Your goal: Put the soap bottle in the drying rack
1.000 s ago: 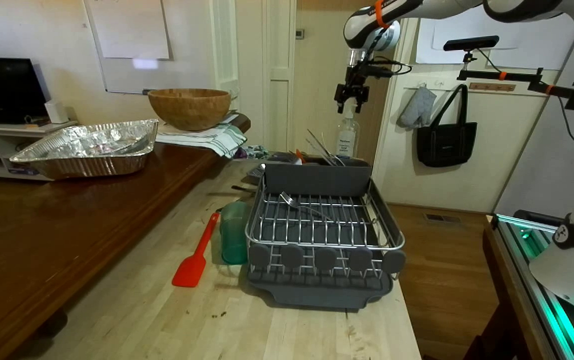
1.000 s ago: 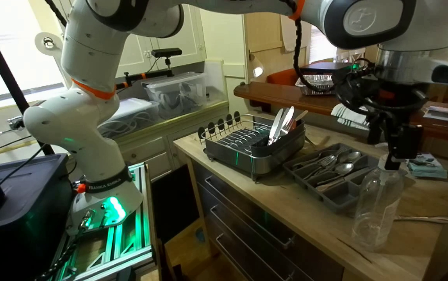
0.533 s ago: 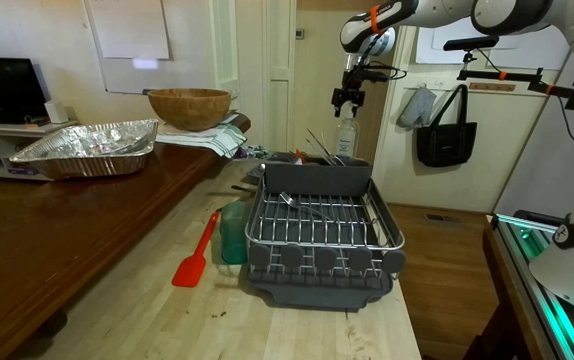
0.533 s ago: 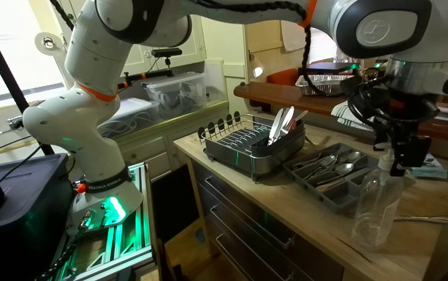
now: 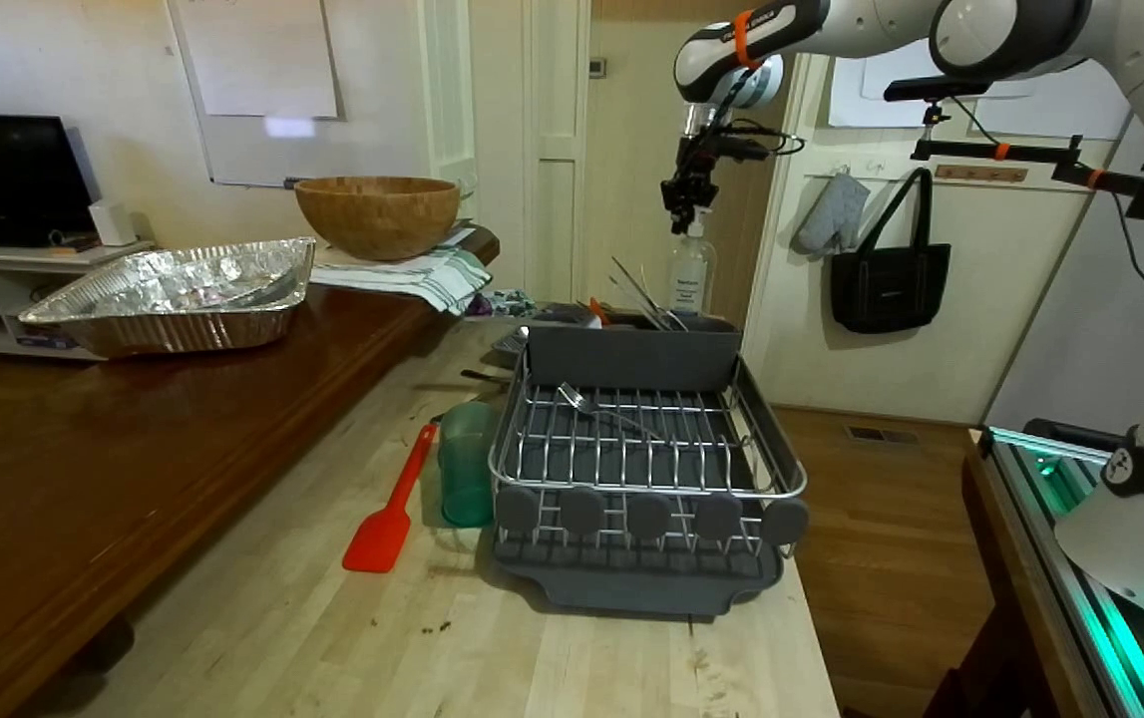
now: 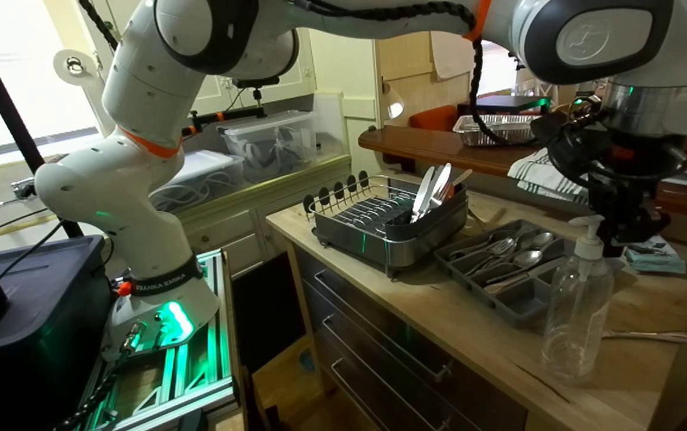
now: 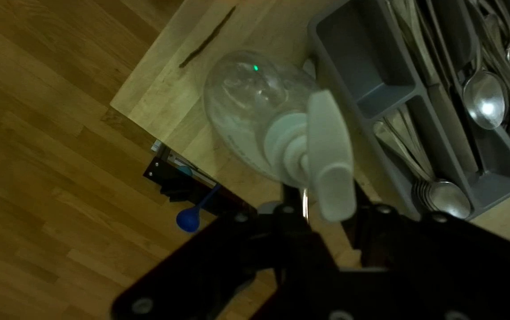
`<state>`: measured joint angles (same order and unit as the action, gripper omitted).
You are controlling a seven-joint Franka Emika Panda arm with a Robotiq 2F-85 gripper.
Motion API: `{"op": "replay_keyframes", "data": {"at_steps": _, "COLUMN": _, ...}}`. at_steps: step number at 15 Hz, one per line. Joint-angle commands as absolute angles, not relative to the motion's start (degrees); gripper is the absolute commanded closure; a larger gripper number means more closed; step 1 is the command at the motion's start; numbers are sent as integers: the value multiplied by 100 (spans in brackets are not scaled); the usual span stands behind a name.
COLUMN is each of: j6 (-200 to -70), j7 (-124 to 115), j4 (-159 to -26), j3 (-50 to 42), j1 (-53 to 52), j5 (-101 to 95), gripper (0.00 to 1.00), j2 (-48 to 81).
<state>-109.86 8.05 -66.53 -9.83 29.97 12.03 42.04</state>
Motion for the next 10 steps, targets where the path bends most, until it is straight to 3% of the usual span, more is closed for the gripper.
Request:
{"op": "replay_keyframes", "data": {"at_steps": 1, "j6": -10847, "j7": 732, "j4": -6315, "j3": -1067, "j1": 3001, "j5": 1074, "gripper": 50, "j2": 4371}}
{"op": "replay_keyframes", "data": {"at_steps": 3, "j6": -10871, "j7": 695, "j4": -6301, "j3": -1129, "j1": 2970, "j5": 1017, "gripper": 43, "j2": 4360}}
{"op": "replay_keyframes", "data": {"at_steps": 8, "j6": -10985, "j7": 742, "j4": -6460, "j3": -1316, "j1": 2866, "j5": 668, "gripper": 4, "j2": 4230}}
{"op": "replay_keyframes", "data": {"at_steps": 10, "j6": -11000, "j7": 557, "j4": -6651, "j3": -1430, "j1": 2769, "j5": 478, "gripper": 0, "j2": 4110}}
